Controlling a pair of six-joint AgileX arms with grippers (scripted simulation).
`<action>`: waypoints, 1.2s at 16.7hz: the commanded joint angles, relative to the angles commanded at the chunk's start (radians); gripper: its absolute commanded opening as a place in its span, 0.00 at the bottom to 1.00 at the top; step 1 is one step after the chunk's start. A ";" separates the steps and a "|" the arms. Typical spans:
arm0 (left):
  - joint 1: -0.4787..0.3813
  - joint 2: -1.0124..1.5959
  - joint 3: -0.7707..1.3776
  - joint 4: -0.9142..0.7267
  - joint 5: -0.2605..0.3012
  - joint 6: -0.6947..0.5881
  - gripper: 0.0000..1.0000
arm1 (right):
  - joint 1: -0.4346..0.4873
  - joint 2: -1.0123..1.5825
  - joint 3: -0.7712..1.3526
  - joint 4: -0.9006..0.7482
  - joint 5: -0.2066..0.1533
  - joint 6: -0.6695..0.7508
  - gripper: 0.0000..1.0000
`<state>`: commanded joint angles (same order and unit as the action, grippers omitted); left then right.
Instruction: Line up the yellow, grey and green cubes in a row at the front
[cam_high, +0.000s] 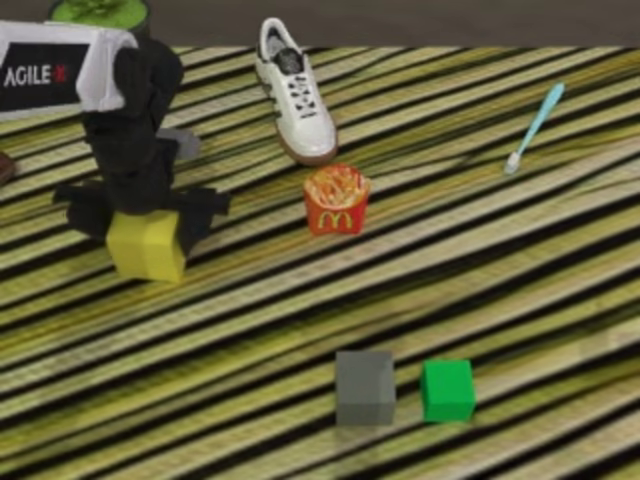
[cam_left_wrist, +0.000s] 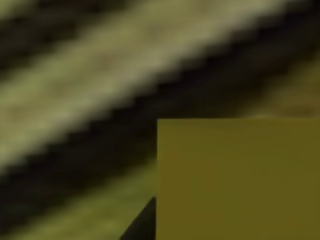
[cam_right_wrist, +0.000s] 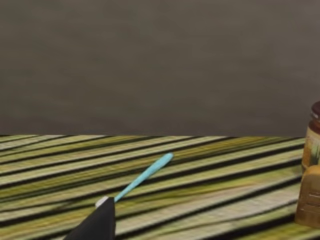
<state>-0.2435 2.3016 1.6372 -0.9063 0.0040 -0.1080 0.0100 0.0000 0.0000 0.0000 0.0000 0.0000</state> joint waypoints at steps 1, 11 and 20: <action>0.000 0.000 0.000 0.000 0.000 0.000 0.40 | 0.000 0.000 0.000 0.000 0.000 0.000 1.00; 0.000 0.000 0.000 0.000 0.000 0.000 0.00 | 0.000 0.000 0.000 0.000 0.000 0.000 1.00; 0.012 -0.043 0.076 -0.117 -0.001 -0.002 0.00 | 0.000 0.000 0.000 0.000 0.000 0.000 1.00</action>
<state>-0.2313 2.2583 1.7129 -1.0238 0.0029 -0.1101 0.0100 0.0000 0.0000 0.0000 0.0000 0.0000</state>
